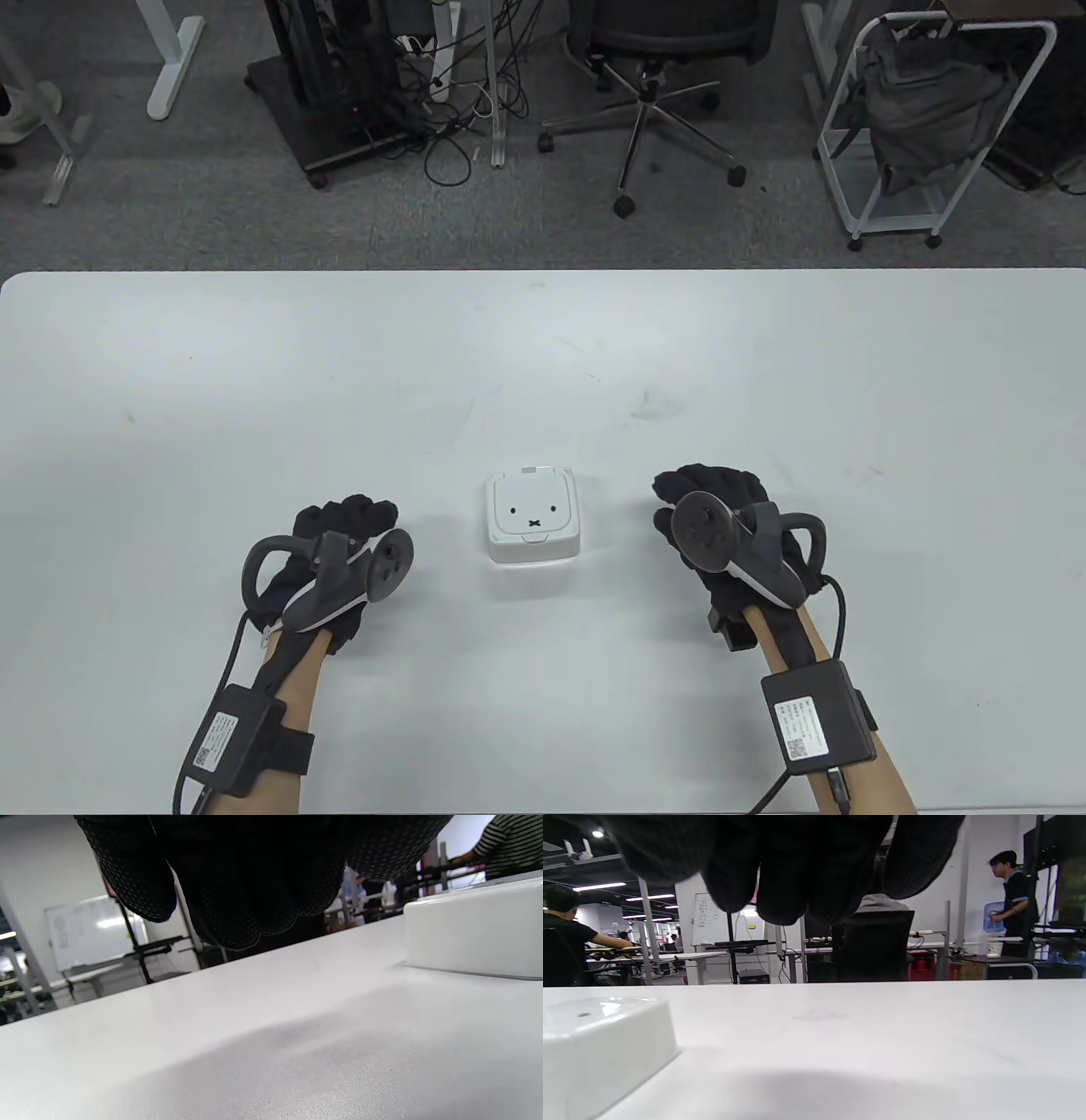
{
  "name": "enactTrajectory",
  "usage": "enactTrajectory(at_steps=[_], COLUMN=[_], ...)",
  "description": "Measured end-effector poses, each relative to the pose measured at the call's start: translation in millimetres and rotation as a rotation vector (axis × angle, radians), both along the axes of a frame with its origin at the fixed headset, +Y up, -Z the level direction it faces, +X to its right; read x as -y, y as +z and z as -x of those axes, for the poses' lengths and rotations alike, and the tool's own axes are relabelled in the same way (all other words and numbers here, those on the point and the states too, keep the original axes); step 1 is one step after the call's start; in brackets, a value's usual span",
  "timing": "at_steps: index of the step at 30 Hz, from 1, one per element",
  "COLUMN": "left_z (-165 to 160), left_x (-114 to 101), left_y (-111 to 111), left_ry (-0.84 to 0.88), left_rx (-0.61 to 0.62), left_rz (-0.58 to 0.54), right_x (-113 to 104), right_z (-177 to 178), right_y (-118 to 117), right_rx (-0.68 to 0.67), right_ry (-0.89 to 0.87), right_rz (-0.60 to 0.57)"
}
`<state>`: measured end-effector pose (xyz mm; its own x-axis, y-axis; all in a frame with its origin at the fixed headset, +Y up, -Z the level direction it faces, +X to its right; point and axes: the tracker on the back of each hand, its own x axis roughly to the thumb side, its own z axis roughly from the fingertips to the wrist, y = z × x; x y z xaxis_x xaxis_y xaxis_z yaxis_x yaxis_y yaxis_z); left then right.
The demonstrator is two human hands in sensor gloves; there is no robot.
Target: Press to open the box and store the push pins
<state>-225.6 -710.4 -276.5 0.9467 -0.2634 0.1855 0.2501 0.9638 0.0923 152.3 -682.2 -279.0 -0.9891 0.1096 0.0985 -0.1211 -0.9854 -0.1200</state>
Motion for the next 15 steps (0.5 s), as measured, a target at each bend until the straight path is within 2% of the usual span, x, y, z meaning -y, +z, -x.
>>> enactTrajectory(at_steps=[5,15], left_z=[-6,-4], left_x=[2,3], left_y=[2,-1], left_ry=[0.003,0.011], left_rx=[0.025,0.007], left_rz=[0.003,0.005], right_x=[17,17], right_z=[-8,-12], right_y=[0,-3], right_rx=[0.023,0.044], right_ry=[-0.066,-0.094], right_rz=[0.01,-0.008])
